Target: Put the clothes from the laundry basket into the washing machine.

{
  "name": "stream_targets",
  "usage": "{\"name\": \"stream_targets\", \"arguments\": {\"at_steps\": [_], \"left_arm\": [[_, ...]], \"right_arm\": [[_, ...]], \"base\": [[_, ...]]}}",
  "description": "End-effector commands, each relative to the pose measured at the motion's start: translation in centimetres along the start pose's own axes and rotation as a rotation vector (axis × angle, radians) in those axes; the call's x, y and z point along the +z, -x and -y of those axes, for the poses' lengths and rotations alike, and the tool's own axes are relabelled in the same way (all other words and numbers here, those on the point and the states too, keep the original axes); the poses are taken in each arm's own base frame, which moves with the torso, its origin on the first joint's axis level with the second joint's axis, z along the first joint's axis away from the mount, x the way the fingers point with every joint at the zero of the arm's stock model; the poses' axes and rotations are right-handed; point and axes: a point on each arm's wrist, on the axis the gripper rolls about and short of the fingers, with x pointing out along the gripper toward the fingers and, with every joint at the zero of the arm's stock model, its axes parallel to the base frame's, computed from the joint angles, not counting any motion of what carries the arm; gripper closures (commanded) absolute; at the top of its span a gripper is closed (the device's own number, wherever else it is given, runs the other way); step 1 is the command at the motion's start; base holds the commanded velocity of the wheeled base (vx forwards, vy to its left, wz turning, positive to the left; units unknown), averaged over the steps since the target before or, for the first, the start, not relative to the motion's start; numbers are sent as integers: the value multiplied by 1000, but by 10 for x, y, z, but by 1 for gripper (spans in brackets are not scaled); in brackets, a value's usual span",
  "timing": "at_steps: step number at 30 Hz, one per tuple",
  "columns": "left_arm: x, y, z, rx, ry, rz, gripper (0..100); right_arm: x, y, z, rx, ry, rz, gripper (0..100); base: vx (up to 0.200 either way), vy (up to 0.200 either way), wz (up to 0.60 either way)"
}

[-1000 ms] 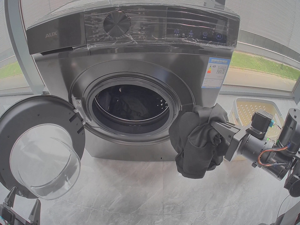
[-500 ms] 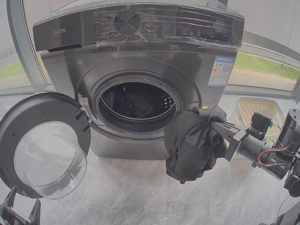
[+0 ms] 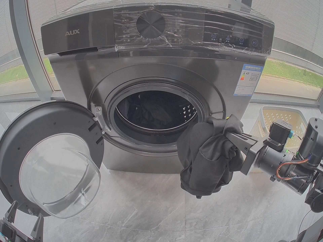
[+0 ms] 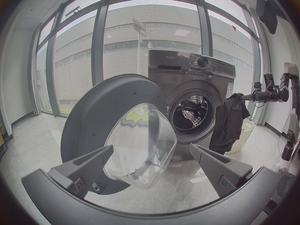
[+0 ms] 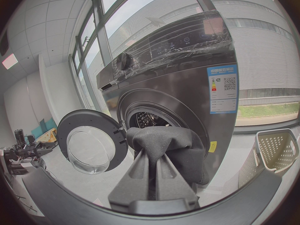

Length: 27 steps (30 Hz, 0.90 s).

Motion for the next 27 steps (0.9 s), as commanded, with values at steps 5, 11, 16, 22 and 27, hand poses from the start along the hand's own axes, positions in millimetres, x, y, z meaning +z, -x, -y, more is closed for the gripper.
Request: {"name": "stream_targets", "arguments": {"at_steps": [5,11,16,22,27], "left_arm": [[-4,0,0,-1,0,-4,0],[-4,0,0,-1,0,-4,0],[-4,0,0,-1,0,-4,0],[-5,0,0,-1,0,-4,0],[-5,0,0,12,-21,-1,0]], "right_arm": [[0,0,-1,6,-1,1,100],[-1,0,-1,6,-1,-2,100],[-1,0,-1,6,-1,-4,100],[-2,0,-2,9,0,-9,100],[-4,1,-2,9,1,-16,100]], "base": [[0,0,0],[67,0,0],[0,0,0],[0,0,0],[0,0,0]]}}
